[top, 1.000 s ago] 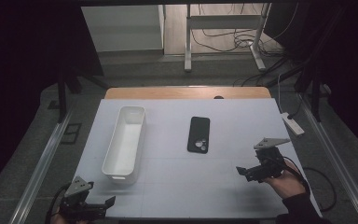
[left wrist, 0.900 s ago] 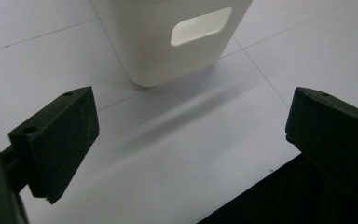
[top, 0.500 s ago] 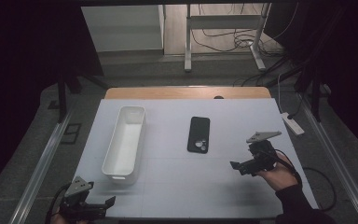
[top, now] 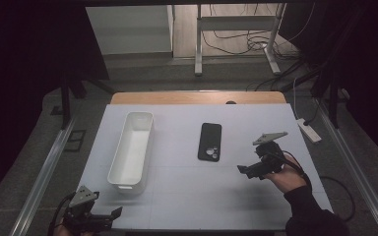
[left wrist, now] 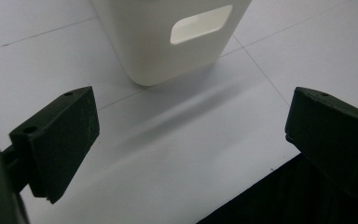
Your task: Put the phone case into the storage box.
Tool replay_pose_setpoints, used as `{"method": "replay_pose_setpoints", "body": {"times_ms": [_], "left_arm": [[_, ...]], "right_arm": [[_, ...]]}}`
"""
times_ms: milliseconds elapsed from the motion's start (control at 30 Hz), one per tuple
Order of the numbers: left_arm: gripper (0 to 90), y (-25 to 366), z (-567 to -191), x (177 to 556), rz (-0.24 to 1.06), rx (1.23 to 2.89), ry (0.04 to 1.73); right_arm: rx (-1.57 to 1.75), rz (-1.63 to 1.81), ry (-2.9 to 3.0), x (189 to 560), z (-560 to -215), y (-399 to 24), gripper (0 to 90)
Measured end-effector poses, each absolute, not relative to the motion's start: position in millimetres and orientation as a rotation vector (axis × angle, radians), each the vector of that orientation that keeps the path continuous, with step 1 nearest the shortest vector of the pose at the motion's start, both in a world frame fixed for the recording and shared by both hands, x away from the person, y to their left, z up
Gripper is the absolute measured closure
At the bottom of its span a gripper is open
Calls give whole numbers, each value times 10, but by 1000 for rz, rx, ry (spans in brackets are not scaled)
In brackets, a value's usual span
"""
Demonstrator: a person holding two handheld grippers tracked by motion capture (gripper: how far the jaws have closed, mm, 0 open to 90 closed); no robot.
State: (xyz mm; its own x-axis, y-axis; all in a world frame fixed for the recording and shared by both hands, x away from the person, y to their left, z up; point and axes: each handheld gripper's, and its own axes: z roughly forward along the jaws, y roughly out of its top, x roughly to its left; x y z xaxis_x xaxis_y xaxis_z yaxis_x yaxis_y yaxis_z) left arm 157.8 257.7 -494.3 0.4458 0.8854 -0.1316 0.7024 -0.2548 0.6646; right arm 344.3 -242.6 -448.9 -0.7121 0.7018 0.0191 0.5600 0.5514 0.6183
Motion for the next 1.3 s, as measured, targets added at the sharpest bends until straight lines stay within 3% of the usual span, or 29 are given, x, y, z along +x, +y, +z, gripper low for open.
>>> {"method": "replay_pose_setpoints", "body": {"times_ms": [1300], "left_arm": [[2, 2590, -4943, 1583, 341, 2025, 1325]], "right_arm": [[1004, 871, 2635, 3982, -4612, -1949, 0]]}}
